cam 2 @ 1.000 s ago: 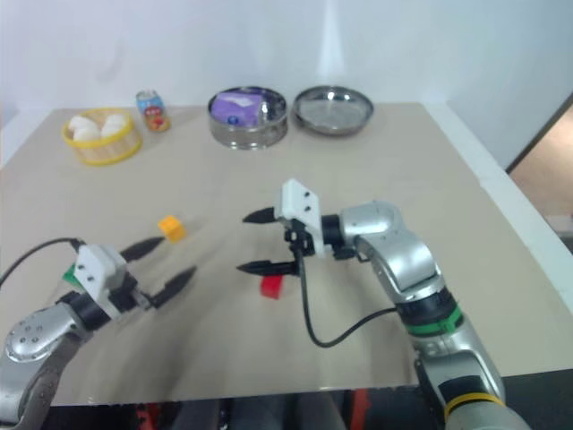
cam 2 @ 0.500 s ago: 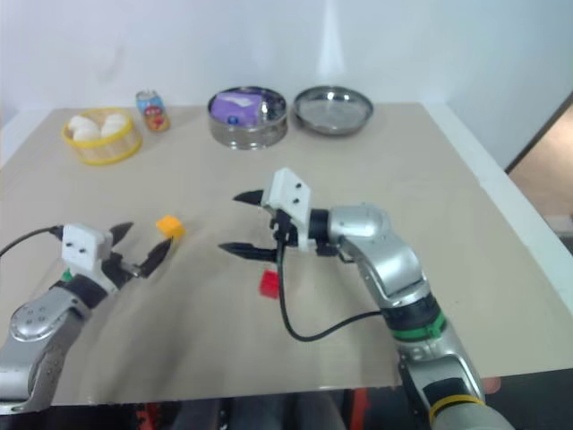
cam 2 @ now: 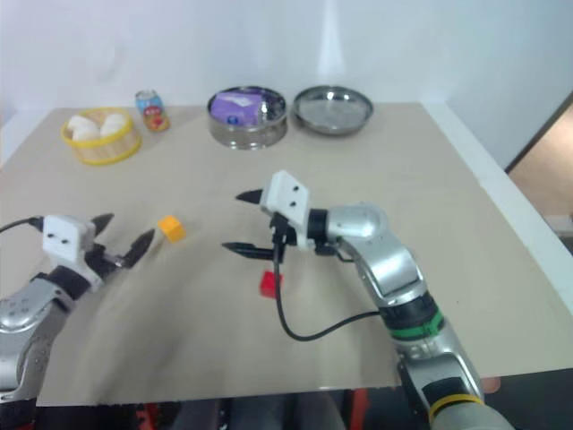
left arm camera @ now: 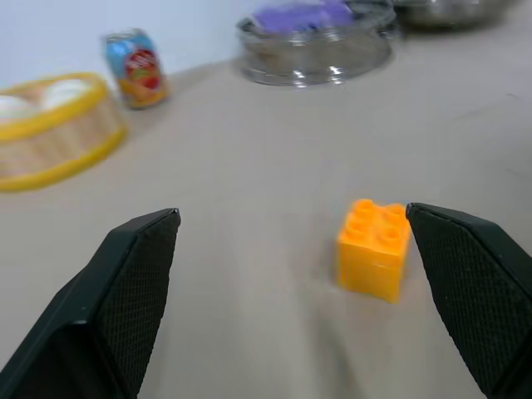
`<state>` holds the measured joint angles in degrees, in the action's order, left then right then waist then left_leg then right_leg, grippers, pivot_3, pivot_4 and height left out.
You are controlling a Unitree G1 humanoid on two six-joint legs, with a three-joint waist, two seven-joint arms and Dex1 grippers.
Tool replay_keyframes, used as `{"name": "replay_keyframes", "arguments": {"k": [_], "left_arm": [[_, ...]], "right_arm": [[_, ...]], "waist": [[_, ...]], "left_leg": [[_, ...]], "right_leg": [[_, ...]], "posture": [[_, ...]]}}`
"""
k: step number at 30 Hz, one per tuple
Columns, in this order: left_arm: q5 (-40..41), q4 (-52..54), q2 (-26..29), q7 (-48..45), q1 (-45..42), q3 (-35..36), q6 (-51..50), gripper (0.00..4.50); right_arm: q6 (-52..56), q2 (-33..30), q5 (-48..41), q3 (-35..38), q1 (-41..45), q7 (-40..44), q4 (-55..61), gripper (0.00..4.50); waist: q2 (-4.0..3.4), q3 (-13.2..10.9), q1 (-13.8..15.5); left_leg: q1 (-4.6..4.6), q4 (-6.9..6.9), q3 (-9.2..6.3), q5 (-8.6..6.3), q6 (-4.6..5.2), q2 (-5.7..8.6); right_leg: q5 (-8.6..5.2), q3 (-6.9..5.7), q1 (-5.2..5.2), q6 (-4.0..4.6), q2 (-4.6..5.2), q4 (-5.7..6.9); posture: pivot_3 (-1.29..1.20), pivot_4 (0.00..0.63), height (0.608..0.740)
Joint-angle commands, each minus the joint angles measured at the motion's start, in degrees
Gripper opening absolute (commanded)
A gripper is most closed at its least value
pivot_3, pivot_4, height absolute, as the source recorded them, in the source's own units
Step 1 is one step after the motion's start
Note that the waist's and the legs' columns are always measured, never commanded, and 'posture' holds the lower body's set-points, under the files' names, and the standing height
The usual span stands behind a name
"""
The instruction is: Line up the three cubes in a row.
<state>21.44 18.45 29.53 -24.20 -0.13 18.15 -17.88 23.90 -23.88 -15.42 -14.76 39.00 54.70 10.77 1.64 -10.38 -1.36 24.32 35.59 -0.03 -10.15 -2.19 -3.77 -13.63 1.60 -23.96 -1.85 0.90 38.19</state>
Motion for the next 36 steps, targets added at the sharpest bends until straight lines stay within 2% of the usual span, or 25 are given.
{"name": "replay_keyframes", "arguments": {"k": [1, 6, 12, 19, 27, 36], "left_arm": [[4.9, 13.3, -5.0, 5.4, 9.2, 8.6, -1.7, 4.5], [6.7, 13.9, -5.0, 2.4, 18.3, 16.7, -1.3, 4.5], [9.5, 8.6, 2.7, -5.4, 21.6, 22.0, -2.9, 4.5], [10.8, 2.9, 6.9, -11.1, 18.6, 18.2, -5.0, 4.5], [7.6, -5.5, 8.9, -14.3, 15.1, 14.2, -4.1, 4.5], [5.3, -8.4, 9.0, -14.4, 13.1, 11.3, -4.3, 4.5]], "right_arm": [[-2.0, -0.1, 0.1, 0.4, 1.5, 0.9, -0.7, 4.47], [-3.3, 1.0, 0.5, -0.9, 3.0, 1.6, -3.4, 4.47], [-6.3, 1.6, 1.6, -1.5, 4.8, 3.6, -8.1, 4.47], [-6.5, 1.1, 1.8, -0.9, 5.4, 4.8, -9.1, 4.47], [-4.1, -2.6, -6.7, -0.9, 2.5, 16.6, -2.2, 4.47], [-8.4, -3.7, -3.3, -2.1, 1.3, 17.0, -2.9, 4.47]], "waist": [[0.0, 0.0, 0.0], [0.03, 0.0, -0.2], [0.09, 0.0, 0.0], [0.09, 0.0, 0.0], [0.08, 0.0, 0.0], [0.11, 0.0, 0.0]], "left_leg": [[0.0, -0.01, 0.0, 0.0, 0.0, 0.0], [0.01, 0.0, 0.02, -0.01, -0.01, 0.0], [-0.08, 0.01, -0.02, 0.07, -0.07, -0.07], [-0.03, 0.0, 0.1, 0.08, -0.11, -0.06], [0.02, -0.2, 0.1, 0.07, -0.12, -0.12], [-0.01, -0.17, 0.09, 0.08, -0.12, -0.14]], "right_leg": [[-0.01, 0.0, 0.01, 0.01, 0.01, 0.0], [-0.01, 0.03, 0.01, 0.01, 0.01, -0.01], [-0.07, 0.0, -0.09, 0.42, -0.06, 0.02], [-0.07, 0.02, -0.16, 0.41, 0.03, 0.01], [-0.18, 0.03, -0.27, 0.47, -0.07, 0.02], [-0.11, 0.01, -0.27, 0.51, -0.09, 0.02]], "posture": [[0.0, 0.15, 0.74], [0.0, 0.15, 0.74], [0.0, 0.15, 0.74], [0.0, 0.15, 0.74], [0.0, 0.15, 0.74], [0.0, 0.15, 0.74]]}}
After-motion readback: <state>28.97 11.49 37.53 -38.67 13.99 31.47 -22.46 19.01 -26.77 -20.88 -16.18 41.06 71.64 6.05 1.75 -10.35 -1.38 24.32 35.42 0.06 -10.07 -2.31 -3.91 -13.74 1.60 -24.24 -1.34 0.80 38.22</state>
